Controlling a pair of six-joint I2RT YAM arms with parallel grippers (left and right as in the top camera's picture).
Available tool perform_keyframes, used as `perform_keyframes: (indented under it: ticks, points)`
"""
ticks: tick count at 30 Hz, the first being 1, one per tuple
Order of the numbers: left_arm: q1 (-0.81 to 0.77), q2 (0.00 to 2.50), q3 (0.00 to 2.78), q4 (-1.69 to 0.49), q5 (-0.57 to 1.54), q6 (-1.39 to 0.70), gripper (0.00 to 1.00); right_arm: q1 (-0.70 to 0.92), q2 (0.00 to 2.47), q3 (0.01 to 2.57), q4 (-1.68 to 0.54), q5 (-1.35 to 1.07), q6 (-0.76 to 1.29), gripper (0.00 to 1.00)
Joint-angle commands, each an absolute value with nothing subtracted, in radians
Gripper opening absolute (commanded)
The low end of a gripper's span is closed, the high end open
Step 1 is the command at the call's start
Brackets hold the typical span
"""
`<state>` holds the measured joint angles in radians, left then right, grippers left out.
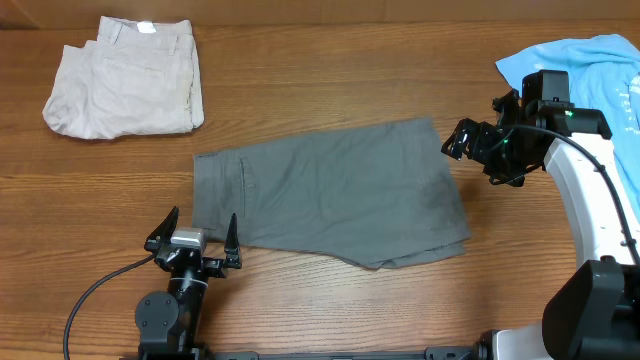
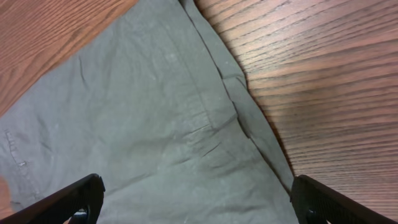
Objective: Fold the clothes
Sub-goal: 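Release the pants and move the left gripper toward their left end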
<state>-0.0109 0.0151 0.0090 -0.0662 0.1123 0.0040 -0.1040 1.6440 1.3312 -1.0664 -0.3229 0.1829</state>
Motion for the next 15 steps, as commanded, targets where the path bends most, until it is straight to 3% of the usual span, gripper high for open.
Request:
perform_keyframes:
  ticks: [1,8,12,15]
  points:
    - [-0.007,0.004,0.005,-0.066,0.128,0.006,1.00,-0.107,1.640,1.330,-1.063,-0.304,0.182,1.00]
    - [-0.007,0.008,0.010,-0.033,0.220,-0.305,1.00,-0.107,1.640,1.331,-1.063,-0.304,0.182,1.00]
    - [-0.007,0.008,0.035,0.014,0.439,-0.304,1.00,-0.107,1.640,1.331,-1.063,-0.304,0.182,1.00]
    - [-0.007,0.009,0.114,-0.012,0.456,-0.300,1.00,-0.107,1.640,1.330,-1.063,-0.304,0.182,1.00]
